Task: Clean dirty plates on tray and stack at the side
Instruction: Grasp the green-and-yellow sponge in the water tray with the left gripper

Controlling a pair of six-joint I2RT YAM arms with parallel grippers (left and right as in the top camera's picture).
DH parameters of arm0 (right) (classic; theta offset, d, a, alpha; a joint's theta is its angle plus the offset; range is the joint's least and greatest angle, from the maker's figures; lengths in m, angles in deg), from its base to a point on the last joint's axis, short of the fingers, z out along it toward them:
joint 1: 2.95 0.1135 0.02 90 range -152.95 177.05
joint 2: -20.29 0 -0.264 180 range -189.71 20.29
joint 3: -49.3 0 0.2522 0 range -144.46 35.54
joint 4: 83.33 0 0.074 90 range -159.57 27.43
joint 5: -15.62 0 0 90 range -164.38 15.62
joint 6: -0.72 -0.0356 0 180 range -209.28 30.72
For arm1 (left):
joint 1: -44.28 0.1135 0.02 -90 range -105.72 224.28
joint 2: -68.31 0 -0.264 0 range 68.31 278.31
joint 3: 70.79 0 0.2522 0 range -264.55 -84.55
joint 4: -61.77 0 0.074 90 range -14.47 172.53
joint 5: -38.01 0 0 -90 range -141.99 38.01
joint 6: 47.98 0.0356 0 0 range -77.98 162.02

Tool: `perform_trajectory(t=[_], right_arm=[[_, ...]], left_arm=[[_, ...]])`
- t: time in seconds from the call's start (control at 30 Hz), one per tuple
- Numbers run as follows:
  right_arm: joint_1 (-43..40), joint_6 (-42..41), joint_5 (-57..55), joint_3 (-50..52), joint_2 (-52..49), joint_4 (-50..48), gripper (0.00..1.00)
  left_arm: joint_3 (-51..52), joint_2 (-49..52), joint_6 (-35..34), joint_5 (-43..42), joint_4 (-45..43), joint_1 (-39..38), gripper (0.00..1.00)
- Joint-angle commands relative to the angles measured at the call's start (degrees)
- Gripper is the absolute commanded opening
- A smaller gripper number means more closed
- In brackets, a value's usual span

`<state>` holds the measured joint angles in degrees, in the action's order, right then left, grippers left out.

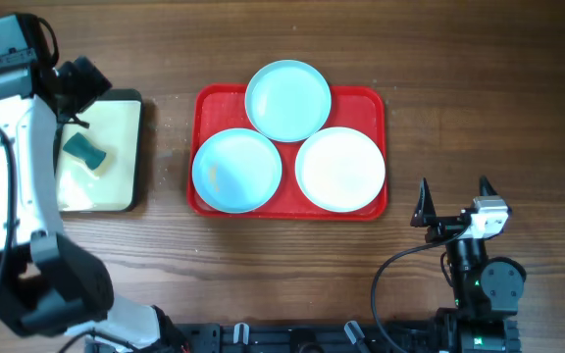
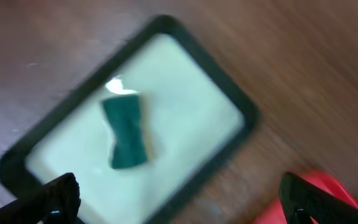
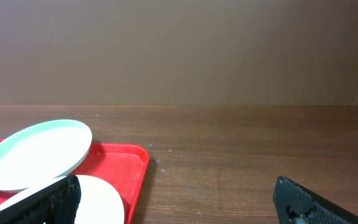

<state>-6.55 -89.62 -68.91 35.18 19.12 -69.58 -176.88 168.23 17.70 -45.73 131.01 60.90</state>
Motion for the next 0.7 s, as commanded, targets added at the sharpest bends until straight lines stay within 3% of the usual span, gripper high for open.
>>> perform_trajectory(t=[0.0,0.33,0.5,0.67], right_arm=[[-0.2,0.3,-0.6,0.1,0.4,-0.2,1.00],[-0.2,0.3,-0.6,0.1,0.4,-0.2,1.00],[-0.2,0.3,-0.6,0.1,0.4,-0.2,1.00],[-0.2,0.3,-0.6,0.1,0.4,-0.2,1.00]], left_arm=[[-0.9,7.5,-8.3,10.0,-1.5,3.4,1.00],[-0.6,22.4,-7.5,-0.5,-2.4,6.2,1.00],[-0.5,25.2,-1.7,-0.5,-4.2,6.2,1.00],[-0.1,26.6,-1.4,-0.5,-4.5,7.4,1.00]])
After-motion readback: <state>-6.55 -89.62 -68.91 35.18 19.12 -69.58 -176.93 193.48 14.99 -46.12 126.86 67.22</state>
